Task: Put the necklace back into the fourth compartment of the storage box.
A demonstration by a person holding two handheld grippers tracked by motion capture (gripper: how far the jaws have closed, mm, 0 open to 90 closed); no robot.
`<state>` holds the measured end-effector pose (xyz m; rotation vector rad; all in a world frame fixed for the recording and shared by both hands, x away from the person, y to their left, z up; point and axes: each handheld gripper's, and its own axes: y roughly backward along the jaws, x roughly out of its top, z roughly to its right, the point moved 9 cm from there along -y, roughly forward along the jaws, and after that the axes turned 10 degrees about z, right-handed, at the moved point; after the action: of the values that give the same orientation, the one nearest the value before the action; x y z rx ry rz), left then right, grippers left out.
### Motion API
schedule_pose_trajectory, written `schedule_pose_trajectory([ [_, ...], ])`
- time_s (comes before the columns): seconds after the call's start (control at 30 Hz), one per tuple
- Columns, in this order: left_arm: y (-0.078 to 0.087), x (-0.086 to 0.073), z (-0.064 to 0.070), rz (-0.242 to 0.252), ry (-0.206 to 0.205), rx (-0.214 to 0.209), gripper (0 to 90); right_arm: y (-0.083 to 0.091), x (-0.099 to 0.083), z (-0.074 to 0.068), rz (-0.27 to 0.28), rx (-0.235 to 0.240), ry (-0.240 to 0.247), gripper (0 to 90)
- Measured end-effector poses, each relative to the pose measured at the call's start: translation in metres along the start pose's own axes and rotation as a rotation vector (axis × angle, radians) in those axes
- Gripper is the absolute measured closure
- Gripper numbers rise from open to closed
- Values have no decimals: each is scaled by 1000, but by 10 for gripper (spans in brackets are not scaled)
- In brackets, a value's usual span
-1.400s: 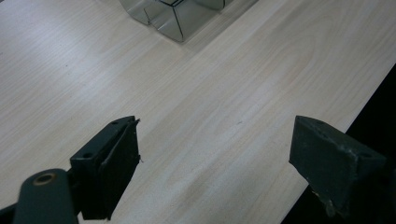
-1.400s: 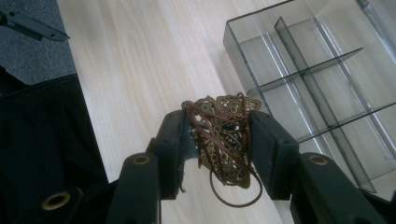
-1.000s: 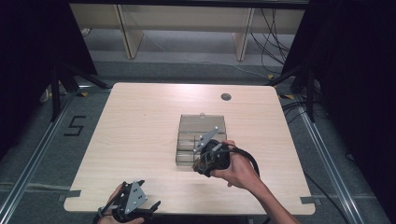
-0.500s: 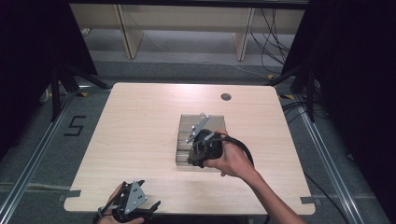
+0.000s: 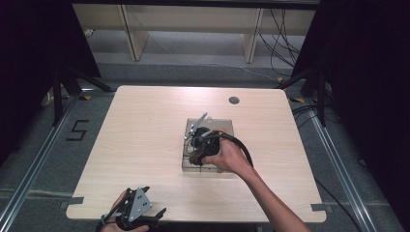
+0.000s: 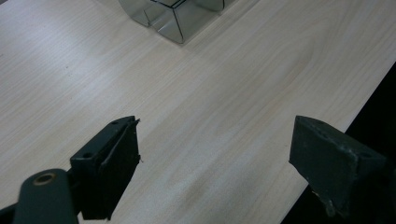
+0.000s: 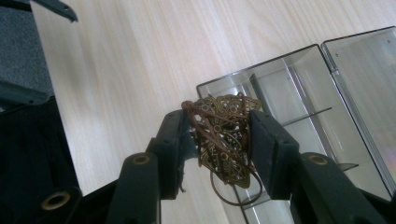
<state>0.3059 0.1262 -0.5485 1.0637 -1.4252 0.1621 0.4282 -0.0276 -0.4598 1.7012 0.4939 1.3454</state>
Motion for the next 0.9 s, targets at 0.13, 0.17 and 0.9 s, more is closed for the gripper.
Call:
schedule_pose_trajectory([
  [0.13,0,0,0,0,0,1,154,-9,1,4,-9,5,-18,583],
  [0.17,0,0,0,-2,-1,0,154,-11,2,6,-9,8,-17,583],
  [0.9,-2,2,0,26,28,14,154,-59,-4,23,-66,15,-81,583],
])
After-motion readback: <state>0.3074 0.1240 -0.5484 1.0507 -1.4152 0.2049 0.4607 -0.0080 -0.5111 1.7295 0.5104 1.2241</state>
